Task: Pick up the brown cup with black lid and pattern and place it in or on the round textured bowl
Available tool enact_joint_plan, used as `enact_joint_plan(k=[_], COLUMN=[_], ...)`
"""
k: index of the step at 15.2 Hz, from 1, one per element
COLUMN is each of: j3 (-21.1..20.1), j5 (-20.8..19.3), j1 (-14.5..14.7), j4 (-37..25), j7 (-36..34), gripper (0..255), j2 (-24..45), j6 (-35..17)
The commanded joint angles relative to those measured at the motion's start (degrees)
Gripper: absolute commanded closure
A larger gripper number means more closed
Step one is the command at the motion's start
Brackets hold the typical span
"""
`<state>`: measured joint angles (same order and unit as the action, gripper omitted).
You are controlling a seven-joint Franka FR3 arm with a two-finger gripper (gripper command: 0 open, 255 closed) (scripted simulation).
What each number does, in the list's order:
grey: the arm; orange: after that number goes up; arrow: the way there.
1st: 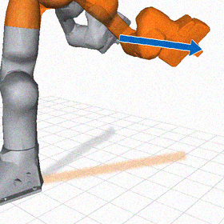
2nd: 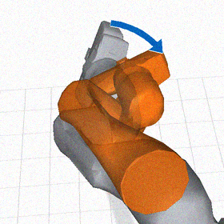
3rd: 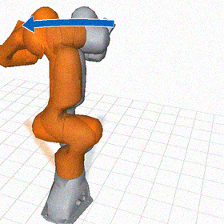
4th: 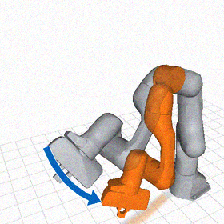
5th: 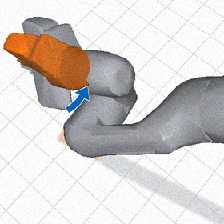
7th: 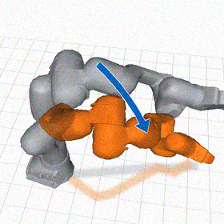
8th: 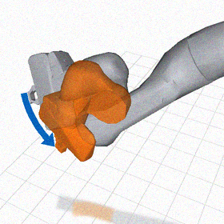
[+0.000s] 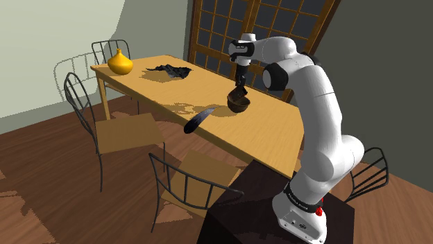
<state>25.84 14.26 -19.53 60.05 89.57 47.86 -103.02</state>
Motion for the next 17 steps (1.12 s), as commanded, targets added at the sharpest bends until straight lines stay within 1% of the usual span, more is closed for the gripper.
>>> enact_joint_plan(k=[1,2,7,11,17], j3=[0.0,0.0,0.0,0.0,0.0], j5=[0.0,0.0,0.0,-0.2,-0.2], j1=[0.0,0.0,0.0,-1.3,-1.3], j4=[0.0,0.0,0.0,-8.4,-8.4], j7=[0.0,0.0,0.0,-0.7,-0.7], gripper=[255,0,0,0,0], j2=[0.0,0.0,0.0,0.4,0.4], j6=[0.0,0.0,0.0,7.6,7.6])
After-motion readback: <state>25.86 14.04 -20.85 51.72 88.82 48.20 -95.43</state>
